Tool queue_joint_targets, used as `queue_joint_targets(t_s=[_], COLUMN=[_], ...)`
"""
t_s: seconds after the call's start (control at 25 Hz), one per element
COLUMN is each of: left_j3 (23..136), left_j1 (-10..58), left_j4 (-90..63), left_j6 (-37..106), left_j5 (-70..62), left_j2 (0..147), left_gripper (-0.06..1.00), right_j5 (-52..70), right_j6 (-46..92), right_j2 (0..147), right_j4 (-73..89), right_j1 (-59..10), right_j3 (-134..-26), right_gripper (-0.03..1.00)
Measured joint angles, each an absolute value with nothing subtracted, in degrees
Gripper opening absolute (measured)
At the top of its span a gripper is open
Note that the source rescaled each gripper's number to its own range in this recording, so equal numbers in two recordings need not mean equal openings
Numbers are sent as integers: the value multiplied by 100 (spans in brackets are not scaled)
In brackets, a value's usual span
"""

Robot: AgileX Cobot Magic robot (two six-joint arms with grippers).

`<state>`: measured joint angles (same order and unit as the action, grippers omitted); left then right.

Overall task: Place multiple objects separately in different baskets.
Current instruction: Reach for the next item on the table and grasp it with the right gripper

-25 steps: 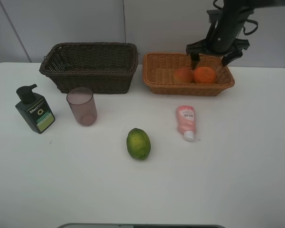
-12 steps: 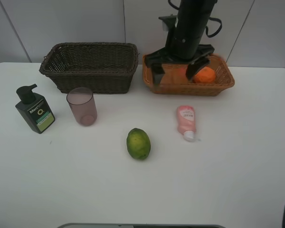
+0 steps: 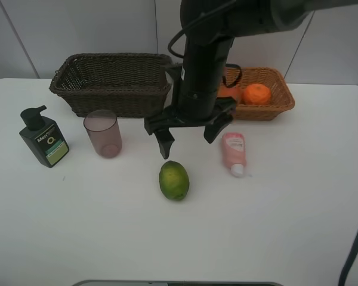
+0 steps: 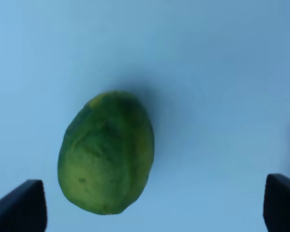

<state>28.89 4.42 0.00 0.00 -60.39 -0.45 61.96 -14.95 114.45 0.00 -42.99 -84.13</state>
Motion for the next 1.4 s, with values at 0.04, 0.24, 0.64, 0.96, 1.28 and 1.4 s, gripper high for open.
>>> queue_joint_targets(t_s=[0.04,0.24,0.64,0.96,1.28,1.4], left_j3=[2889,2889,2889,2889,2889,2889], left_j1=[442,442,442,442,442,442], left_j4=[0,0,0,0,0,0], left_j6=[0,0,0,0,0,0], left_j5=[-6039,-6039,-6039,-6039,-6039,-6039], left_j2=[-45,-45,-45,-45,-45,-45], left_gripper=[91,91,91,91,91,91], right_j5=[6196,5482,4685,4645,4526,4458], right_j6=[-1495,-2194,-3215,-3410,-3417,-3430], right_j2=[11445,11445,11540,11858,11983,11983], right_j4=[0,-163,-583,-651,-651,-651], right_j1=[-4299,-4453,-4872,-4880,-4880,-4885], right_j3=[-8413,-7838,-7560,-7560,-7560,-7549], right_gripper=[99,99,99,99,90,19])
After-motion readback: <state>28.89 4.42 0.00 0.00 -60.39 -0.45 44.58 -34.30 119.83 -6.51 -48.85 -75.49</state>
